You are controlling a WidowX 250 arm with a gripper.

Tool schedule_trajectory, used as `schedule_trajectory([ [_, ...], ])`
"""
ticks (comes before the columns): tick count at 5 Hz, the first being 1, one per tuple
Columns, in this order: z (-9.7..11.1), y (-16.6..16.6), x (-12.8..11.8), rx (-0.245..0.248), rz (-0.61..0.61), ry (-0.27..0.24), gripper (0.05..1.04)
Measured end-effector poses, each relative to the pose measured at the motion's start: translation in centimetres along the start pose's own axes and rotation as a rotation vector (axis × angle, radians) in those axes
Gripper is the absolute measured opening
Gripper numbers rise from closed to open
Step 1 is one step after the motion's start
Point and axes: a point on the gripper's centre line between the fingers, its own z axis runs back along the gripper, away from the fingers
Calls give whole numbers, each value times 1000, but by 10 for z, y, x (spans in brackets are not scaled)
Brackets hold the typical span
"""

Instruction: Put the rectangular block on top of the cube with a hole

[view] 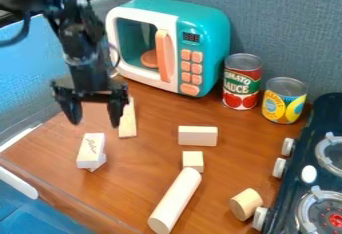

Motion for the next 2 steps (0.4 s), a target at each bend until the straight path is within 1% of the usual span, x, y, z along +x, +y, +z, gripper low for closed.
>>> schedule_trajectory([
  [1,20,-19,-2,24,-189,34,1001],
  [2,26,-27,1,0,-329,85,1001],
])
